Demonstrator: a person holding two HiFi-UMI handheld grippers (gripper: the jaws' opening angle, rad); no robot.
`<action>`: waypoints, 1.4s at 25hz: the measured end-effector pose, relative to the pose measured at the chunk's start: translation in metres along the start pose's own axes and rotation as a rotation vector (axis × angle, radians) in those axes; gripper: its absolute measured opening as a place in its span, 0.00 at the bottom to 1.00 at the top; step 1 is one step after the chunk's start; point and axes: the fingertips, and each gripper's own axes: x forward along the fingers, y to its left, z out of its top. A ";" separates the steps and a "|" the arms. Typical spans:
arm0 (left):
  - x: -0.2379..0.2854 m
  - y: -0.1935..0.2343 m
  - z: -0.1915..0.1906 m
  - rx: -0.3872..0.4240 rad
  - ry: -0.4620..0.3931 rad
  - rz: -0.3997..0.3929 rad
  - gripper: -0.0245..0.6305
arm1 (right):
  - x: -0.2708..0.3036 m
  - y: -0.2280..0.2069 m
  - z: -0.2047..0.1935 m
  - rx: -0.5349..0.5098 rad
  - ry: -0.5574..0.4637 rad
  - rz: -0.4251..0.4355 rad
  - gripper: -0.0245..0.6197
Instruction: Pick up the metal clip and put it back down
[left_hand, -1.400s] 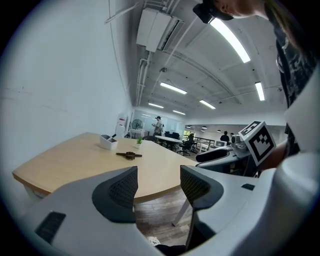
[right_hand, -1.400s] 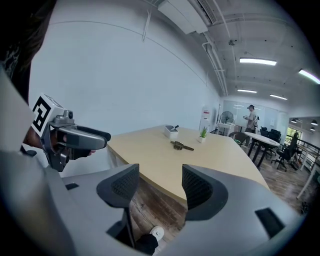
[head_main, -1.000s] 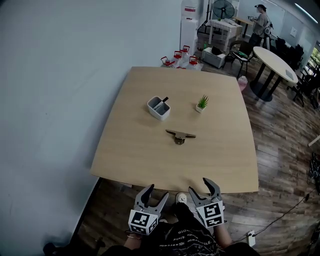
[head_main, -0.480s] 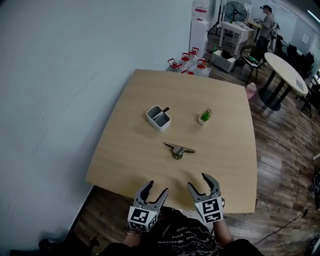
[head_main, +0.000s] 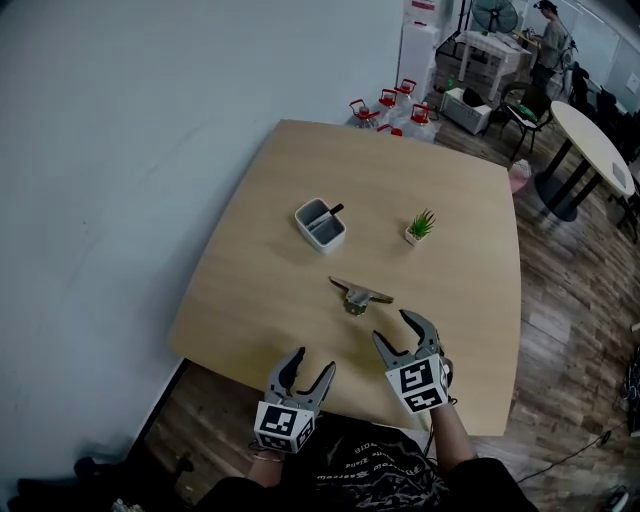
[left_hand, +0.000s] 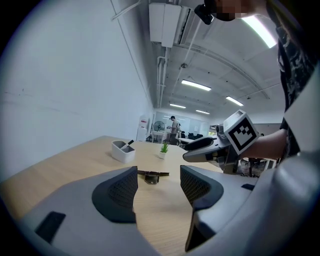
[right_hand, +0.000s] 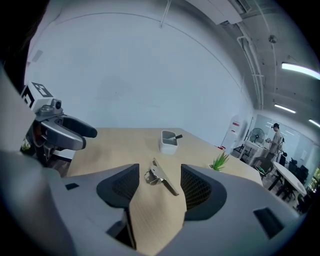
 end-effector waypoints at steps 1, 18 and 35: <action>-0.001 0.002 0.000 -0.004 0.001 0.011 0.44 | 0.007 0.000 0.005 -0.021 0.005 0.012 0.46; -0.061 0.080 -0.015 -0.029 0.063 0.214 0.44 | 0.145 0.034 -0.019 -0.429 0.292 0.142 0.46; -0.085 0.093 -0.027 -0.026 0.107 0.280 0.44 | 0.183 0.026 -0.053 -0.395 0.448 0.166 0.25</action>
